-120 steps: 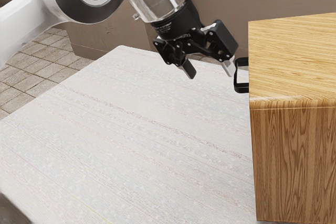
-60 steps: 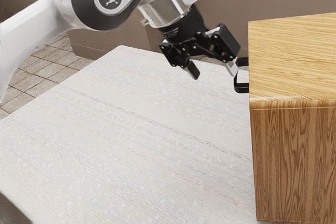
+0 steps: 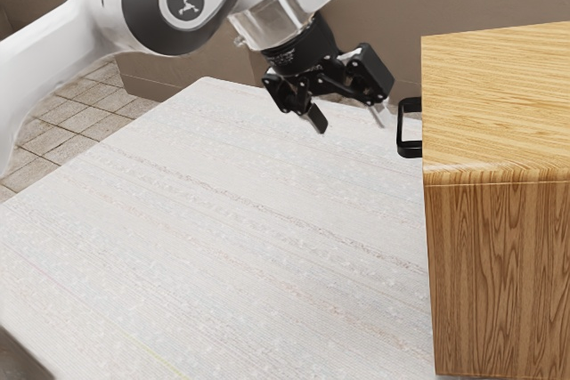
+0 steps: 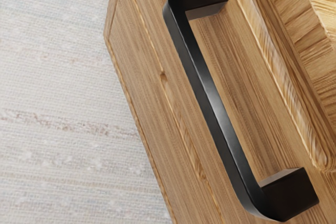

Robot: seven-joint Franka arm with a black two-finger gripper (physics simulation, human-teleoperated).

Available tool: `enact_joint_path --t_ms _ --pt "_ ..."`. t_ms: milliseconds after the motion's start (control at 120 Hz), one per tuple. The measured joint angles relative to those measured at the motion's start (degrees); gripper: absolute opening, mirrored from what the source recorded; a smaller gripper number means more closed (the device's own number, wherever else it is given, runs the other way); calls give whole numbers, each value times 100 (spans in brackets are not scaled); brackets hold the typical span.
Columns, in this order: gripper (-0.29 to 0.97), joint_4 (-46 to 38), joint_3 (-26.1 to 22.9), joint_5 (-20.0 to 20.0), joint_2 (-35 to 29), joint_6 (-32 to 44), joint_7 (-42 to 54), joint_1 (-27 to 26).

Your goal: Pull the drawer handle with one arm to open the drawer

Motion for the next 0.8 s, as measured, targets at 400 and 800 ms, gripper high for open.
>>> enact_joint_path --t_ms 400,800 --pt "68 221 -22 3 -8 -6 14 -19" --pt "68 240 -124 260 142 199 110 -69"
